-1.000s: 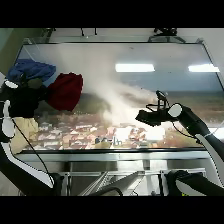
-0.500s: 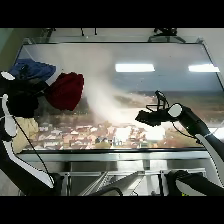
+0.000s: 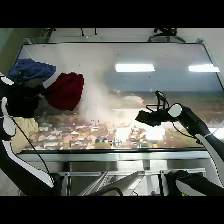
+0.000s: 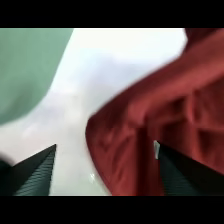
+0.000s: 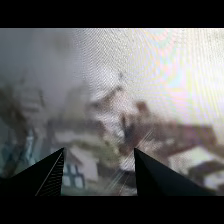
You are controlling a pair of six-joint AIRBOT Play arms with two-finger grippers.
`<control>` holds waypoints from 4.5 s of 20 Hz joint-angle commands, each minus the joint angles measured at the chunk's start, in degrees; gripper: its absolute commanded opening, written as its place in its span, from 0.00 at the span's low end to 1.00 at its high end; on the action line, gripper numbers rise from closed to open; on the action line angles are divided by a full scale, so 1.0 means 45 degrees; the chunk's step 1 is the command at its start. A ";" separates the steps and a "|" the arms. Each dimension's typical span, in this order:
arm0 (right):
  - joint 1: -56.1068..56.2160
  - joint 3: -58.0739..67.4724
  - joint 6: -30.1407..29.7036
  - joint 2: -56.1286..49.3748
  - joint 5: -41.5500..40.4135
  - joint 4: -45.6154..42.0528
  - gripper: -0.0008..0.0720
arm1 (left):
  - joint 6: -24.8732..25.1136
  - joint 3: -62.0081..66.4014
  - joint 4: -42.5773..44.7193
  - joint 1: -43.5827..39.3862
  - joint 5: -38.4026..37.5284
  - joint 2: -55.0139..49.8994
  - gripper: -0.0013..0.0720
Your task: Fold the shirts.
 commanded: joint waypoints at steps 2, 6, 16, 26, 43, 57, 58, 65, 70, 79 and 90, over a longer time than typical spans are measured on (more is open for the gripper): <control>0.0015 0.0000 0.0005 -0.0010 0.0005 0.0005 0.68 | 0.0612 -0.0131 -0.0831 -0.0481 0.1146 -0.0471 0.58; 0.0015 0.0000 0.0000 -0.0005 0.0005 0.0010 0.68 | 0.0743 0.1515 -0.1783 -0.1035 -0.0379 -0.0471 0.03; 0.0015 0.0005 -0.0894 0.1059 0.1530 0.0151 0.68 | 0.0855 0.1467 -0.7004 -0.5260 -0.3808 0.4537 0.03; 0.0015 0.0005 -0.0884 0.4235 0.2137 0.0146 0.68 | 0.0884 -0.4847 -0.6125 -1.3221 -0.1078 0.6052 0.04; -0.2293 -0.1161 -0.1666 0.1608 0.4629 -0.0622 0.86 | 0.0408 -1.0943 -0.1268 -0.7101 -0.1214 0.8354 0.97; -0.0437 -0.2463 -0.6212 -0.1579 0.2526 0.4964 0.76 | 0.1447 -0.8884 -0.3565 -0.8592 0.1438 0.4371 0.80; -0.0437 -0.2448 -0.6615 -0.1559 0.2531 0.5425 0.58 | 0.1350 -0.8607 -0.3565 -0.8680 0.1078 0.4090 0.38; -0.0588 -0.0073 -0.7524 0.0019 0.3211 0.6295 0.04 | 0.0899 -0.6421 -0.3575 -0.8354 -0.1574 0.5688 0.03; -0.1447 0.6028 -0.8058 0.2229 0.3332 0.6047 0.04 | 0.0019 -0.2642 -0.3580 -0.8665 -0.2016 1.0831 0.03; -0.1583 1.4596 -0.8092 0.2127 0.2948 0.5081 0.04 | -0.2079 0.2584 0.0364 -0.8854 -0.1632 1.5416 0.03; -0.0510 1.4566 -0.8276 -0.8422 0.3084 0.5688 0.04 | -0.1656 -0.2739 0.2103 -0.6766 0.0510 0.8864 0.03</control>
